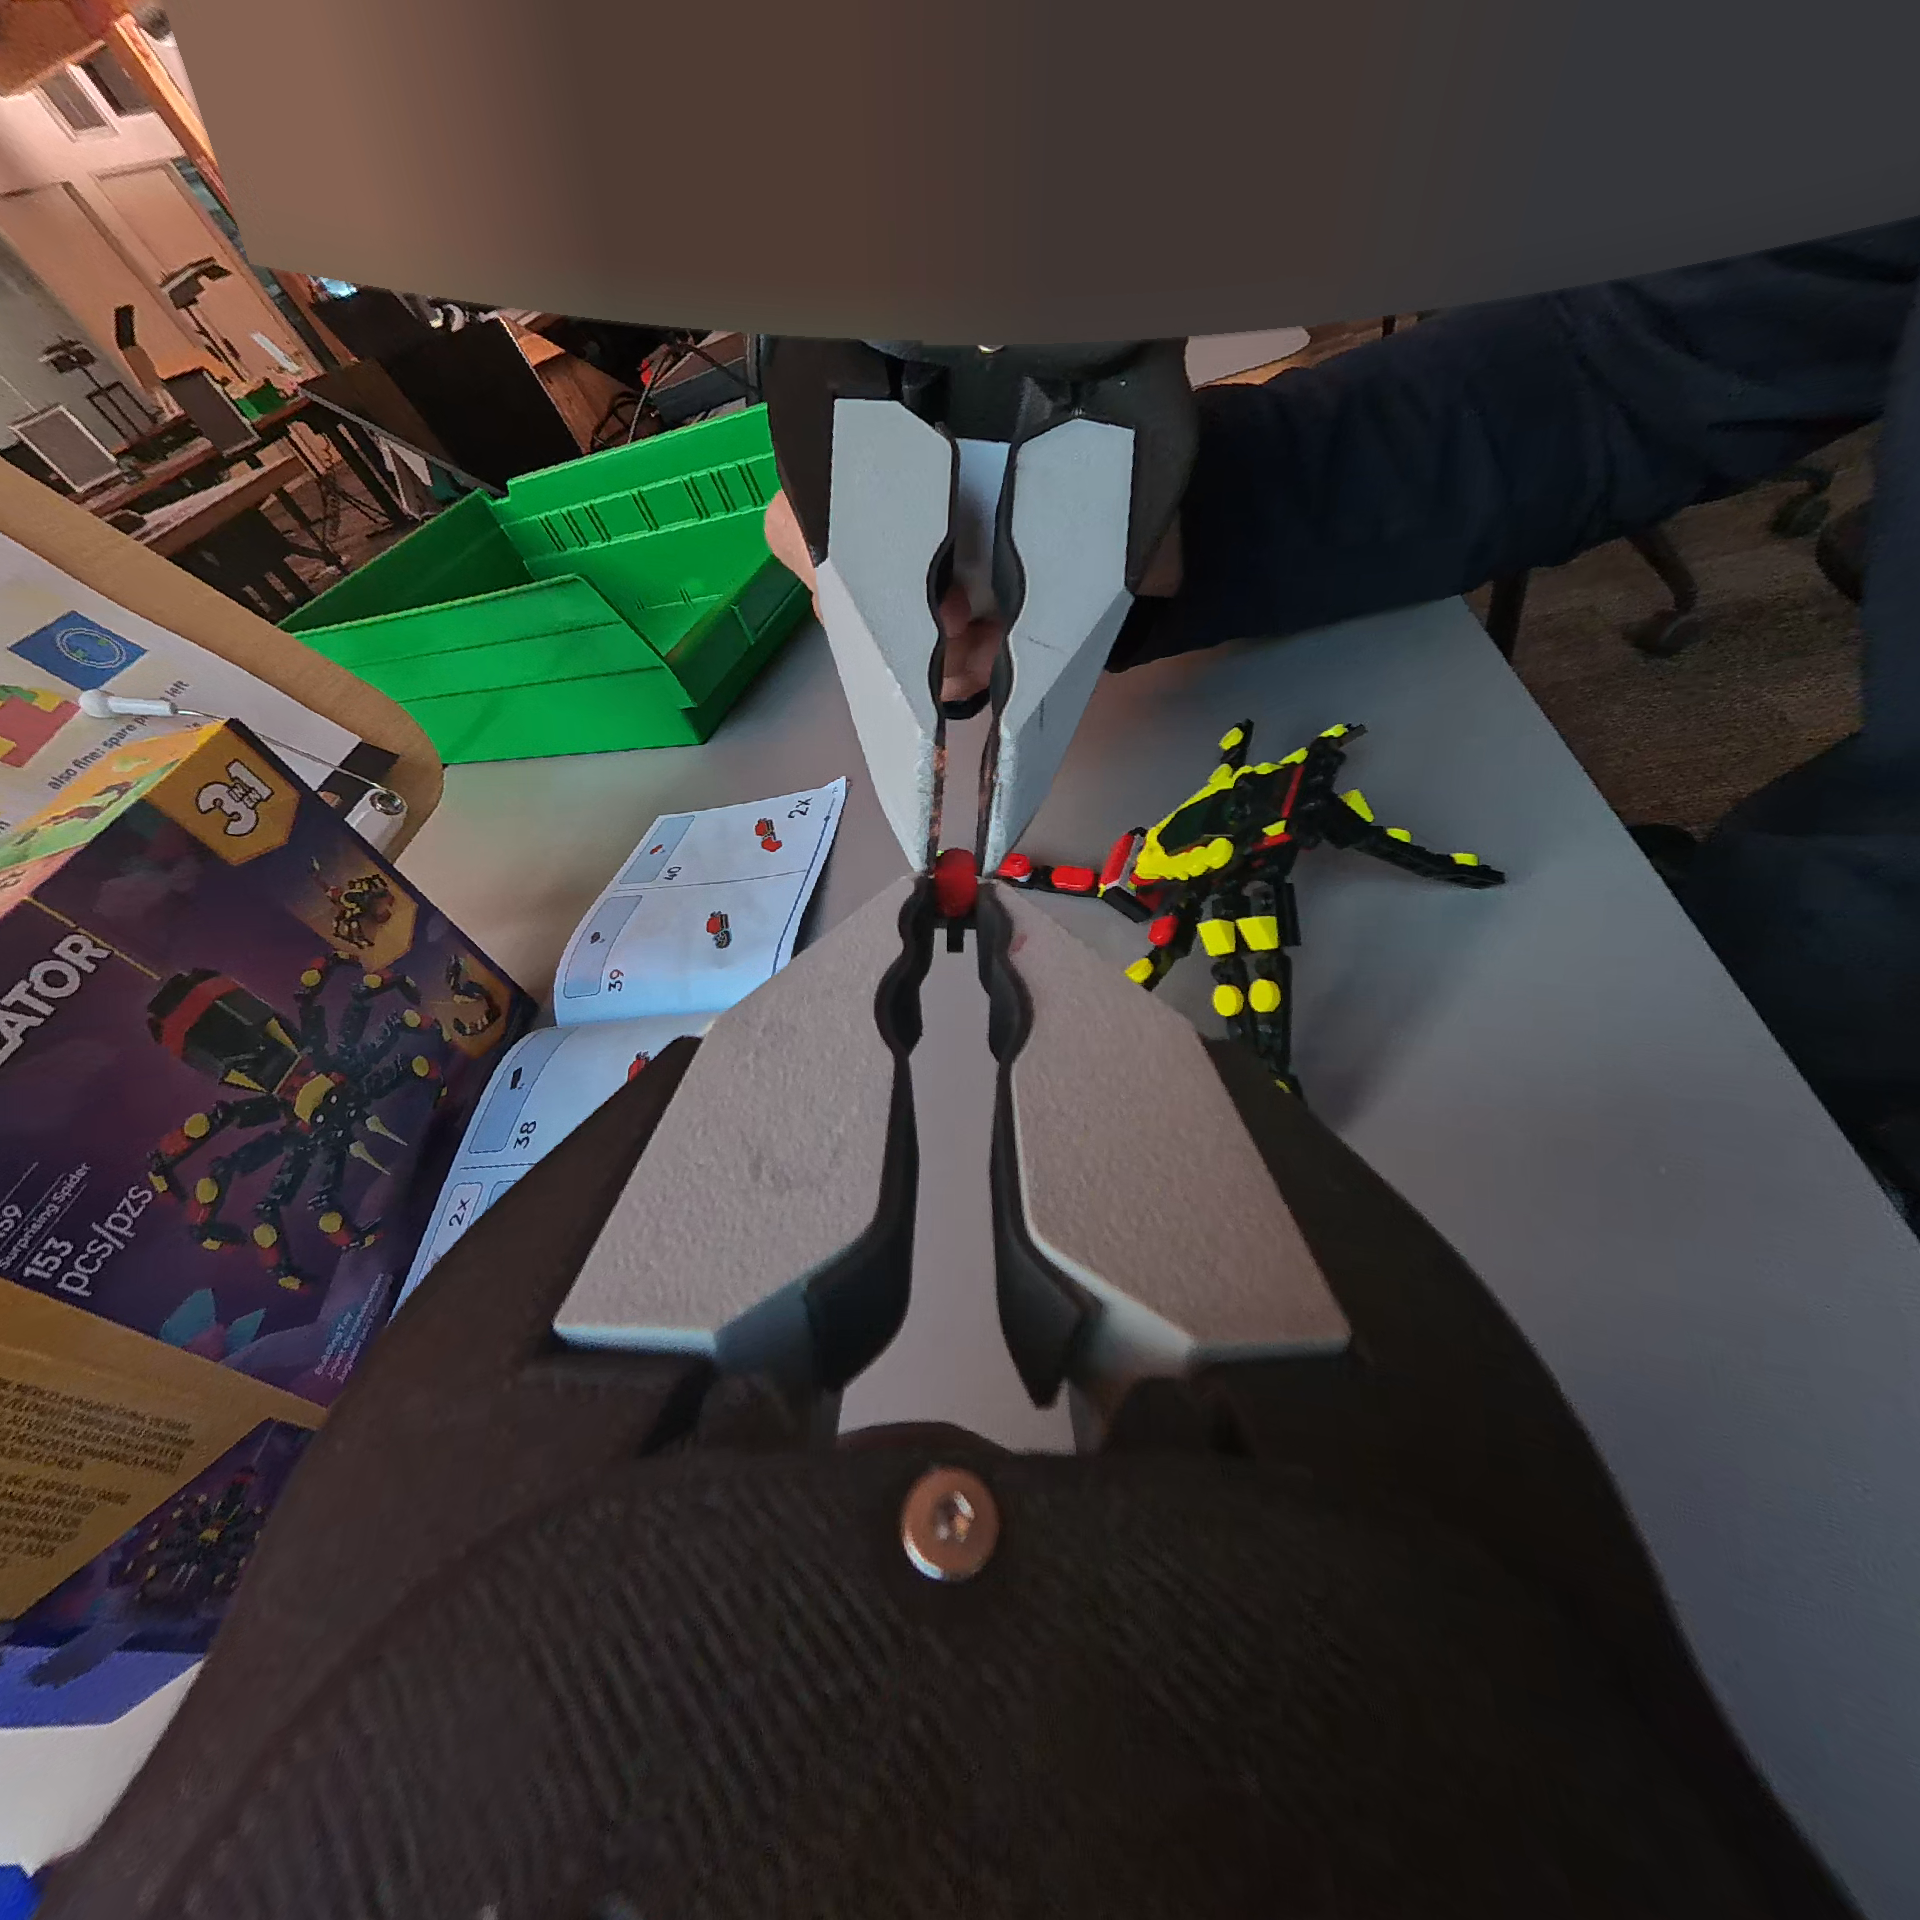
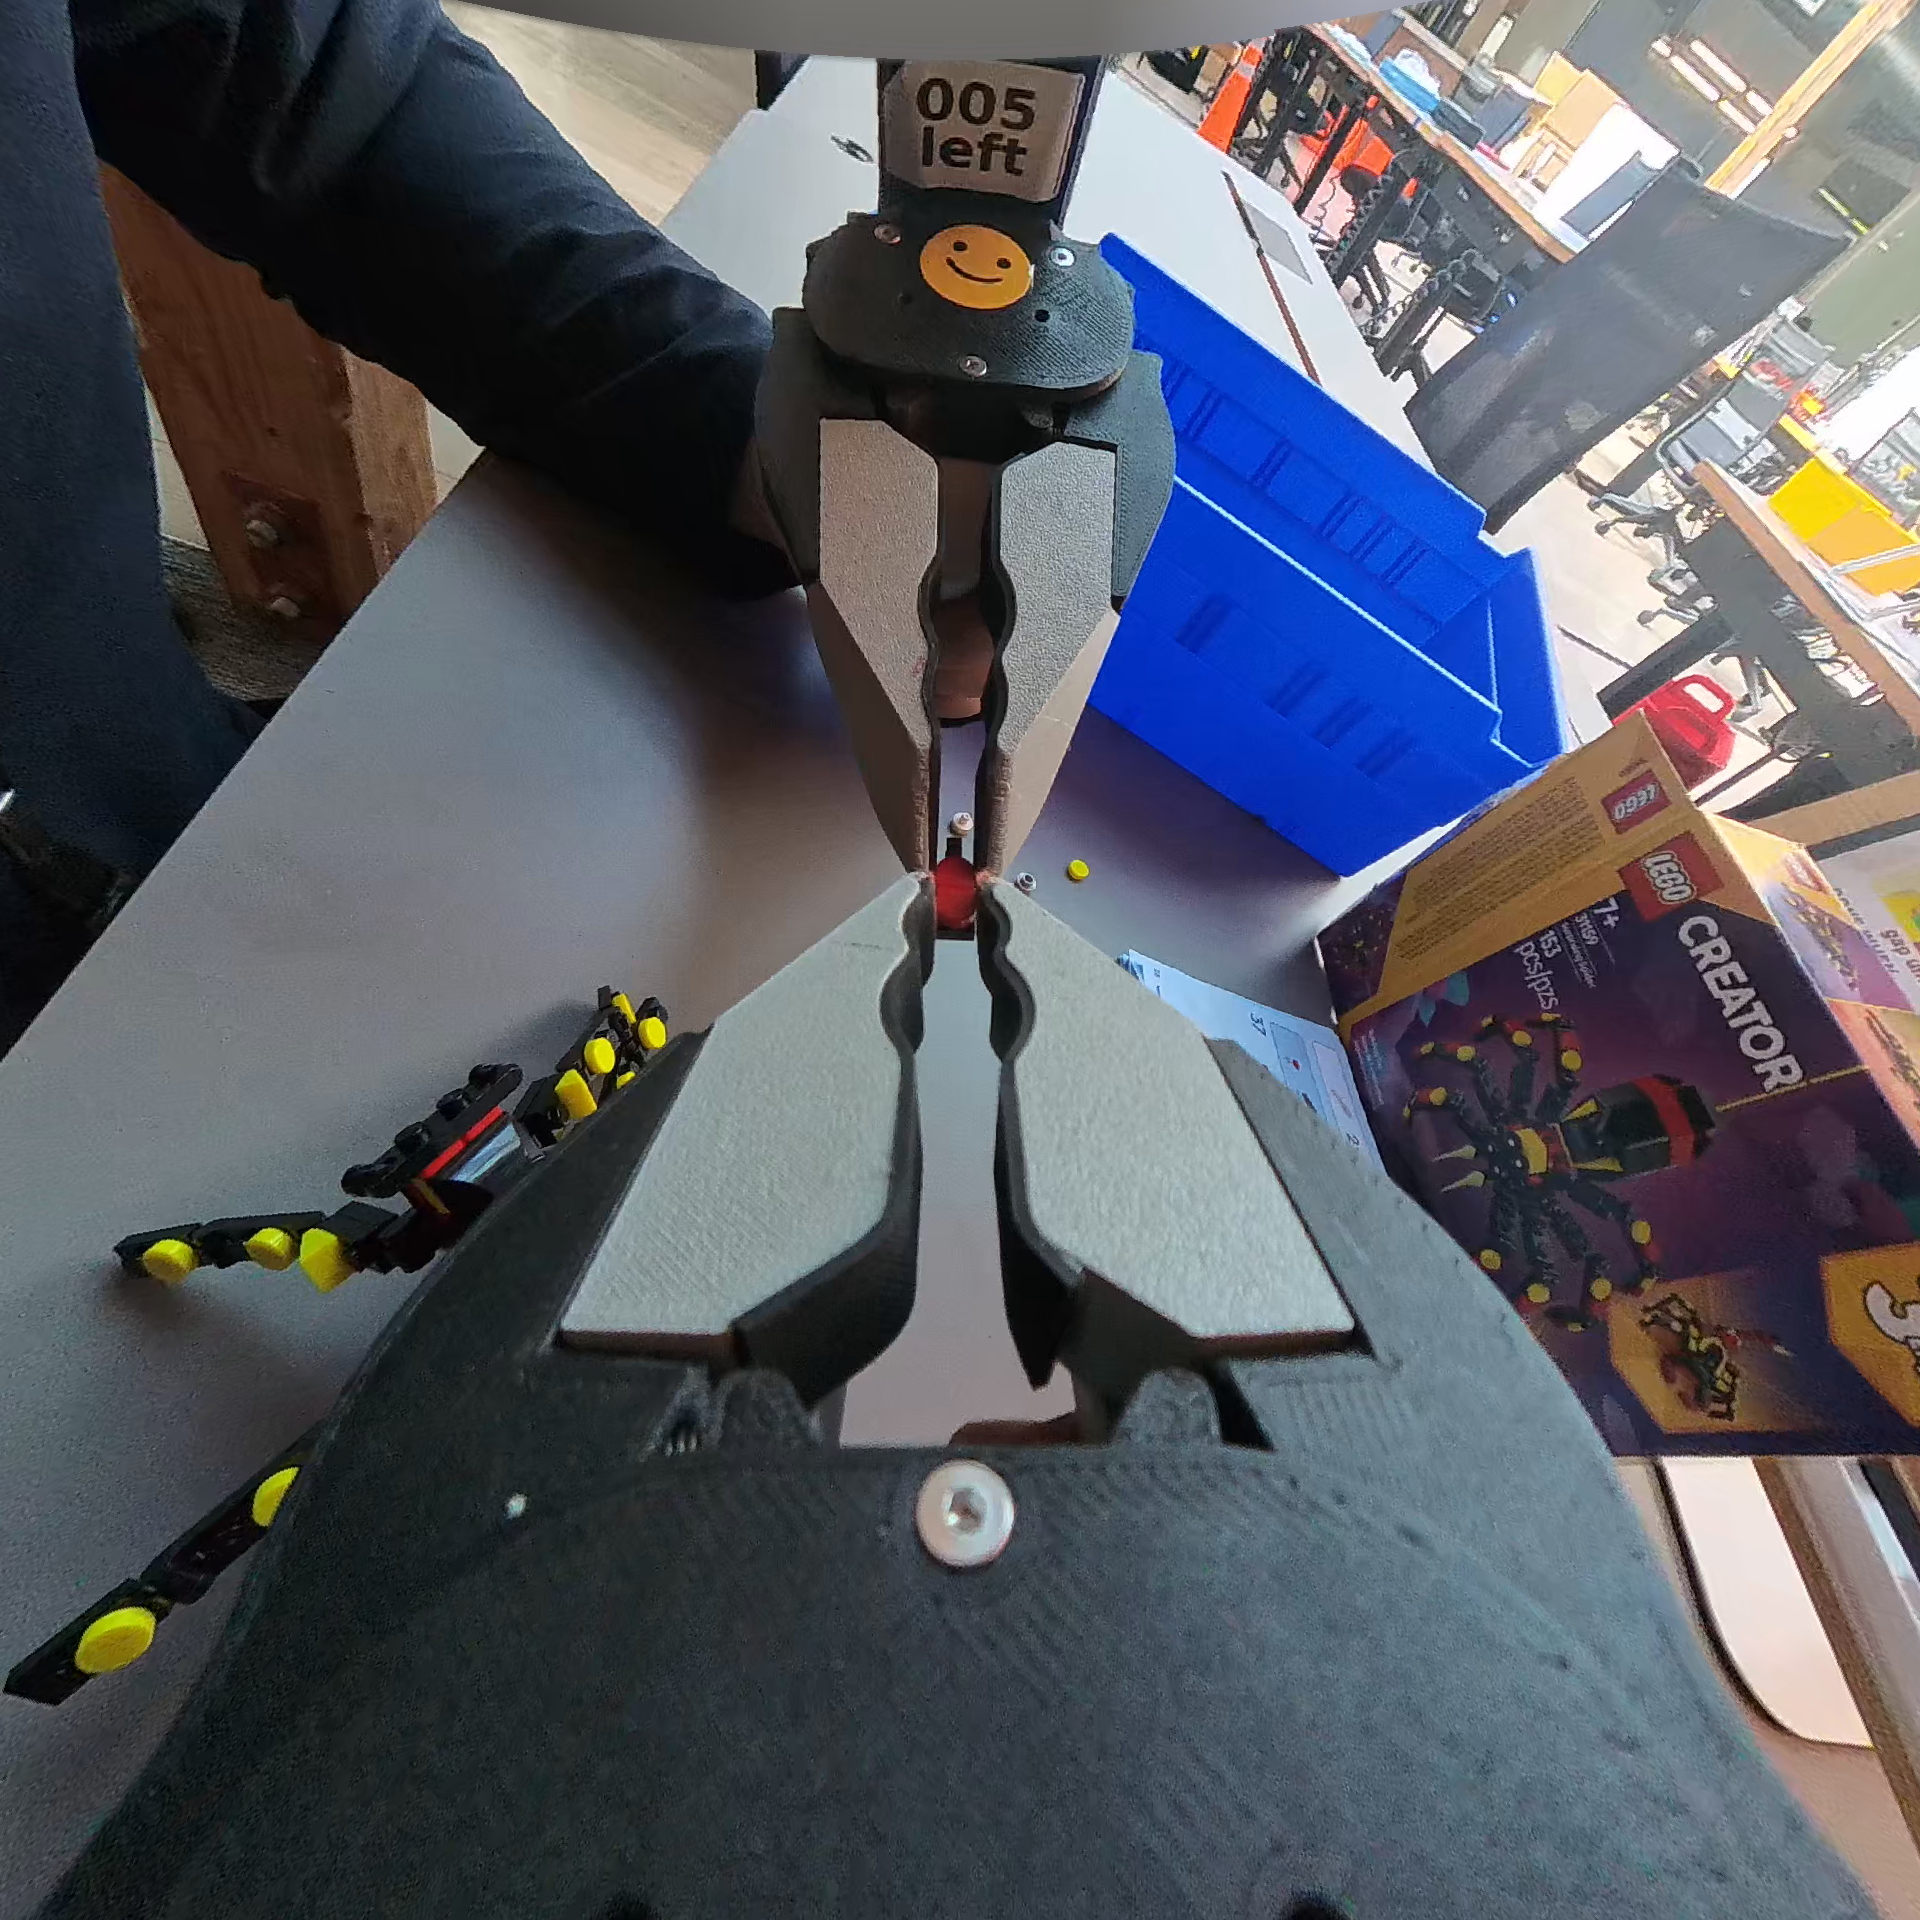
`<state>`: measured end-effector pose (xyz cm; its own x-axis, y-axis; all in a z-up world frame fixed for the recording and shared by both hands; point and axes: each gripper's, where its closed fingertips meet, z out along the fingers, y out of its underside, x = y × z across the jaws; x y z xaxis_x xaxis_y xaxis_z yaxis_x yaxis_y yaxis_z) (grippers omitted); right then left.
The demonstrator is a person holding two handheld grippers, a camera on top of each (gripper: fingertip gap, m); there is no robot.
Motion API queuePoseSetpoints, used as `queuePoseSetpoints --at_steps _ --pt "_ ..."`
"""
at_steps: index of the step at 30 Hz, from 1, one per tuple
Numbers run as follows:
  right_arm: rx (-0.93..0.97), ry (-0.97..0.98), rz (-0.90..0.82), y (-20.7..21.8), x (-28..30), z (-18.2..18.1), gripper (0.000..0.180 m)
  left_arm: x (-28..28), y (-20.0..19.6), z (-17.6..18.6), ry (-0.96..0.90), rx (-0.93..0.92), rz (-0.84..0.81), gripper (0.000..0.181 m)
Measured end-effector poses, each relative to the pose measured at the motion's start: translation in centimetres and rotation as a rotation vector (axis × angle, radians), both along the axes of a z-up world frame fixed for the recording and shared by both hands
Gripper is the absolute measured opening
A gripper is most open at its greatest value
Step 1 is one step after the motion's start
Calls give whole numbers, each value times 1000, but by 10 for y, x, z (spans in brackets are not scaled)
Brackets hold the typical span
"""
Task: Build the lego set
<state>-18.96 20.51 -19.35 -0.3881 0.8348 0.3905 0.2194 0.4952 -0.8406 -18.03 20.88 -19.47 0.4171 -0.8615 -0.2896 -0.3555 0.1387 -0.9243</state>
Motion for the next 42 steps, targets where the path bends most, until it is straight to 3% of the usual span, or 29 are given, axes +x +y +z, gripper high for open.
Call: queuePoseSetpoints --at_steps 8,20,30,34,39,42 --pt "-29 -3 -4 1 0 0 5 -1 1 1 -12 2 5 5" --pt "-81 60 93 -15 4 10 5 4 -16 11 -116 -65 -124 5" --pt "-36 60 132 -22 8 8 5 7 -22 7 -74 -41 -152 6" --pt "-126 46 43 -4 1 9 10 1 -9 8 35 143 -30 6" --pt "-630 -34 89 10 4 24 27 -5 -2 22 230 585 130 6" --pt "-625 -43 88 6 1 23 24 -3 -2 19 366 755 178 6"
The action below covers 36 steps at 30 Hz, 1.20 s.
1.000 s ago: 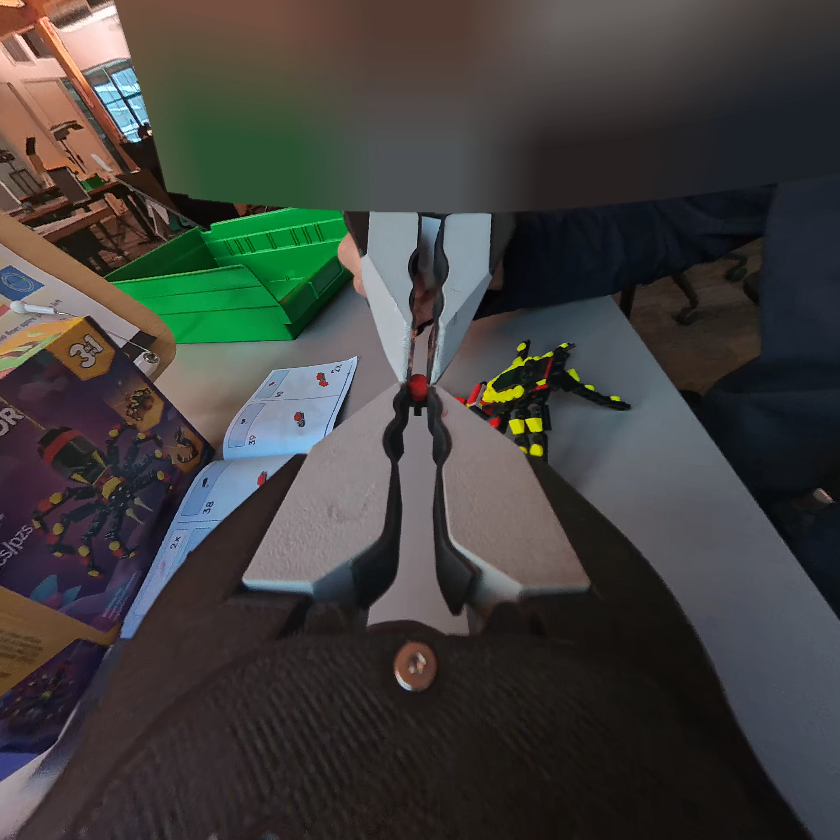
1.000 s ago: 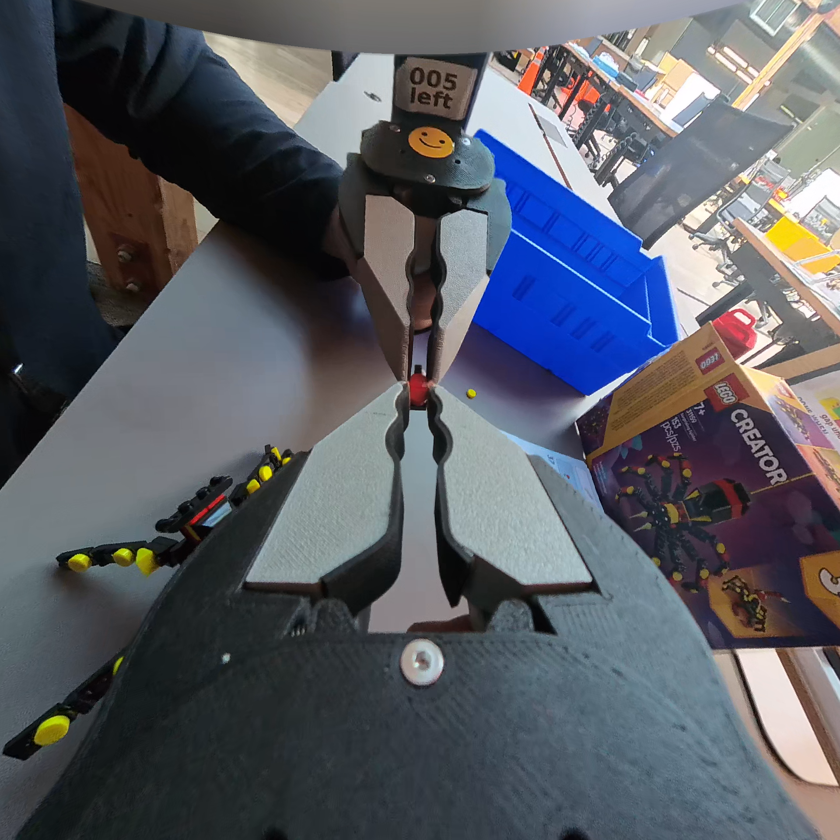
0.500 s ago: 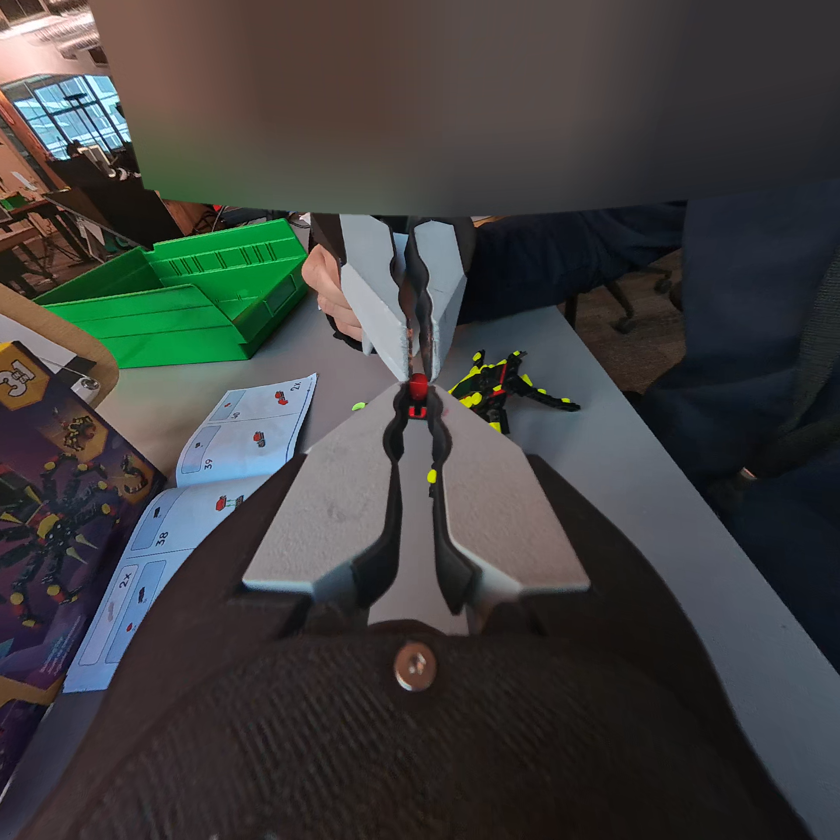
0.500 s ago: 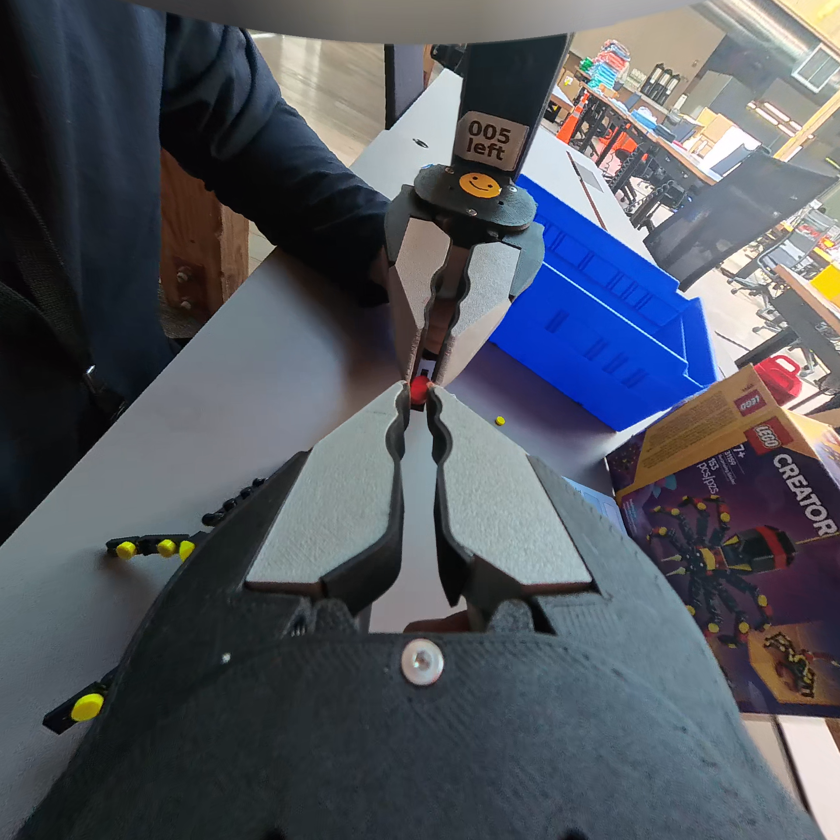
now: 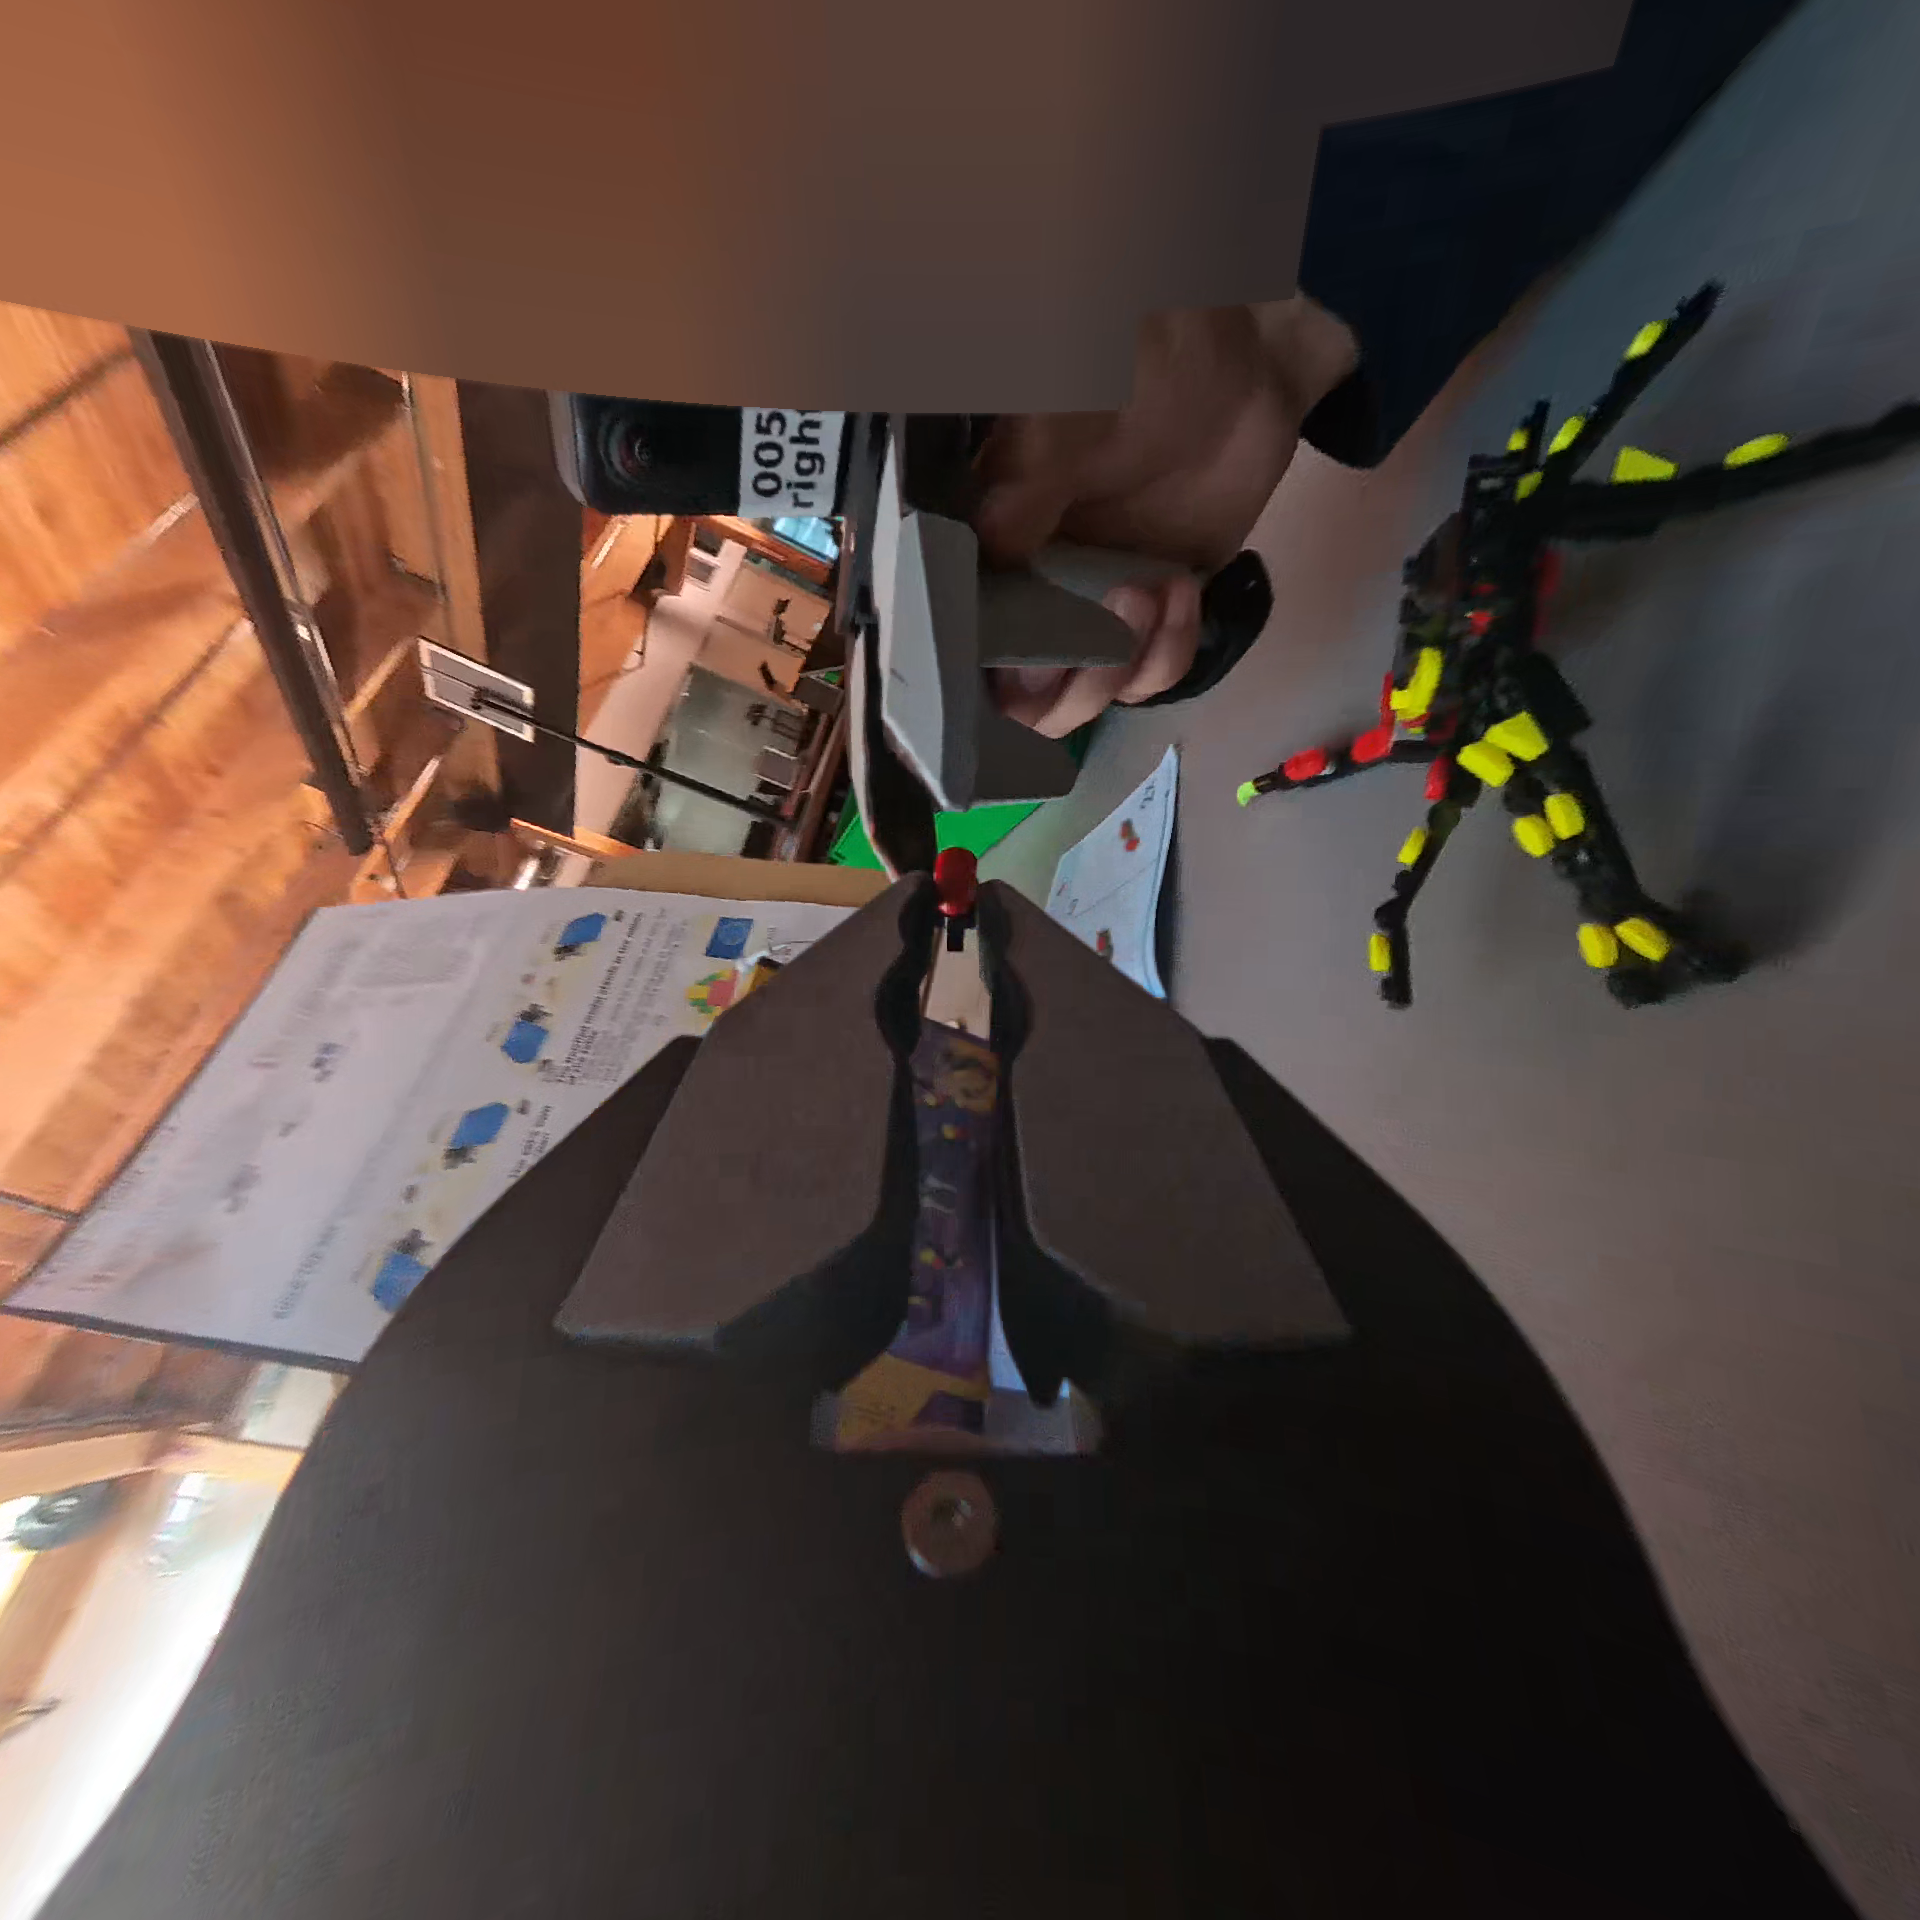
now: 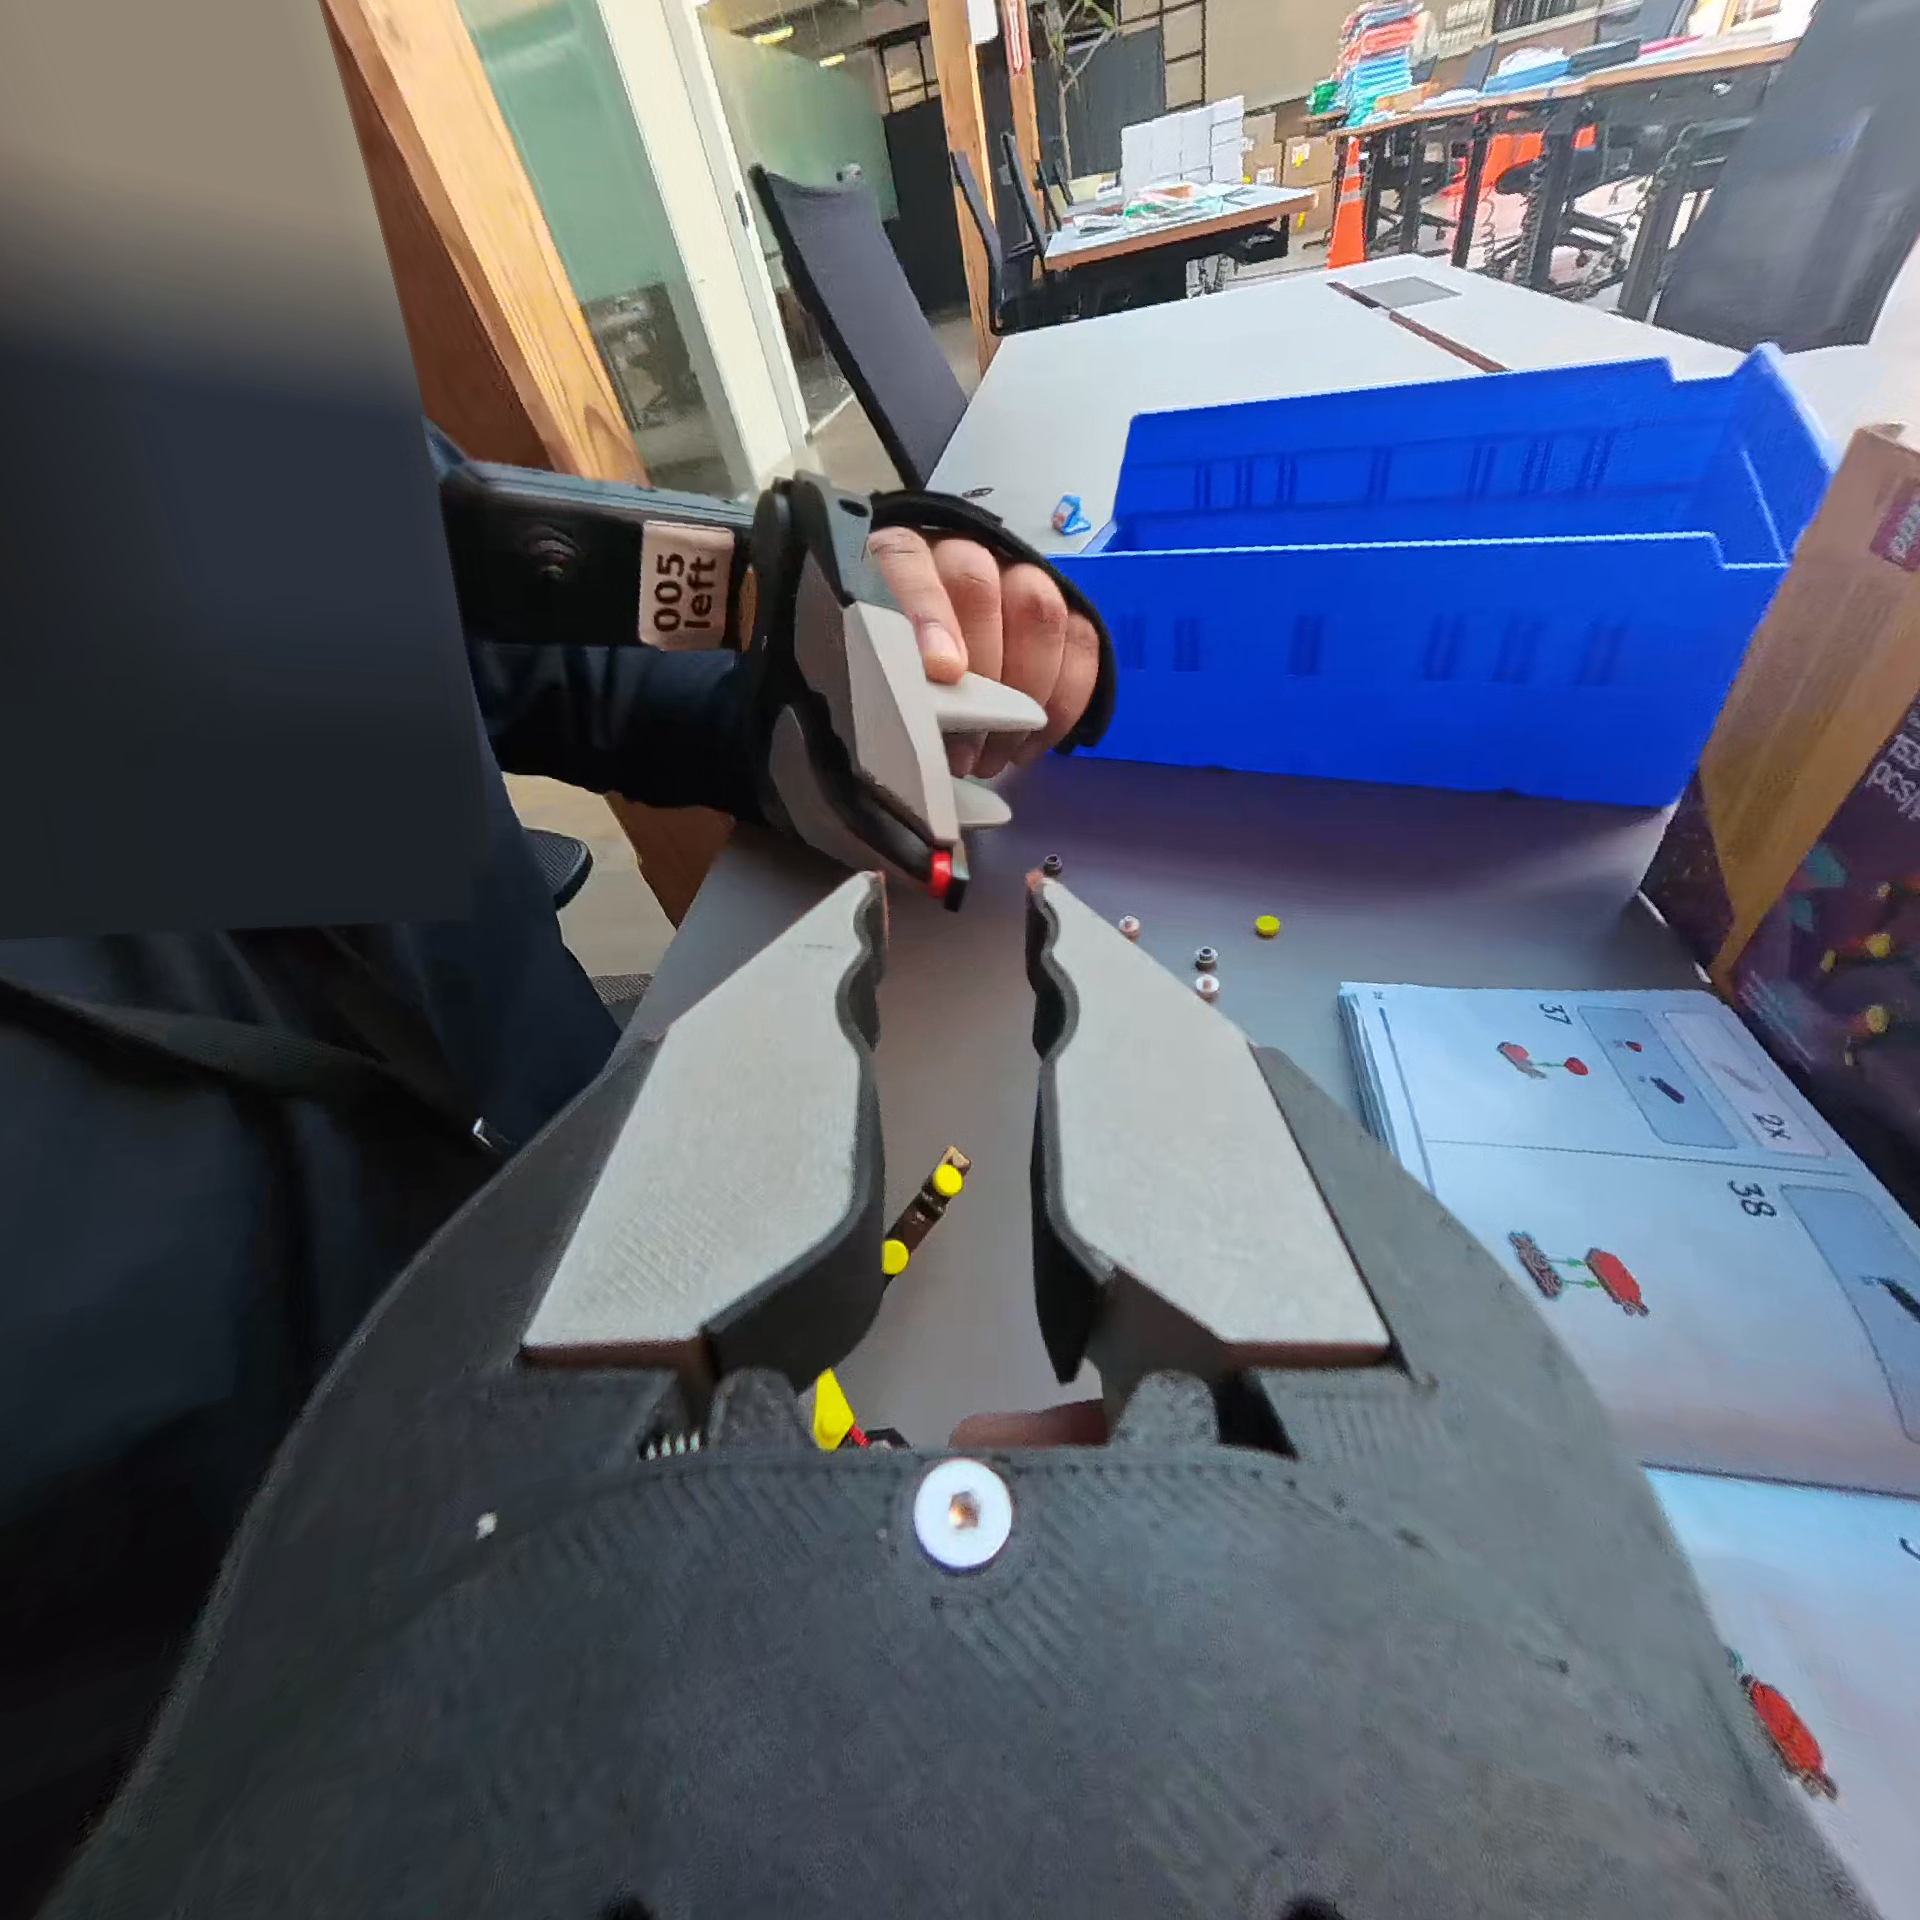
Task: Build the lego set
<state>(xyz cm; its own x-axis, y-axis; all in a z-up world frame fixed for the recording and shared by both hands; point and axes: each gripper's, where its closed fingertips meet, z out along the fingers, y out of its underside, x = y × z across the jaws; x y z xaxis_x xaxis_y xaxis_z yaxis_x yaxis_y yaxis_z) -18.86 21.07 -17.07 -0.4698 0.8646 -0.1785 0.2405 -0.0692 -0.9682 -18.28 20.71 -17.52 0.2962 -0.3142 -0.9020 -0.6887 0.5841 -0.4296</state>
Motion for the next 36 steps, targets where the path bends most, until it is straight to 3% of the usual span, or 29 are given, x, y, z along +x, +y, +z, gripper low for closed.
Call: queuePoseSetpoints --at_steps 3,5,9,11,13,16,21,36 --pt "54 -4 1 -9 -3 0 19 6 -2 3 15 67 6 5" --pt "86 -9 -13 -11 -5 -2 5 6 -1 3 3 51 11 6" --pt "165 2 -27 -10 -4 -4 4 5 1 0 -21 26 15 8" --pt "209 21 -38 -9 -4 -3 4 2 4 0 -44 -8 23 55" --pt "244 46 -48 -8 -3 0 4 -1 7 1 -61 -19 36 22" --pt "364 81 -82 -6 -2 1 4 2 2 3 -45 8 17 8" --pt "591 138 -134 -11 -2 4 5 3 -1 6 -105 -36 -9 13" --pt "748 129 -149 -16 -3 -2 4 6 -8 1 -274 -360 -172 12"
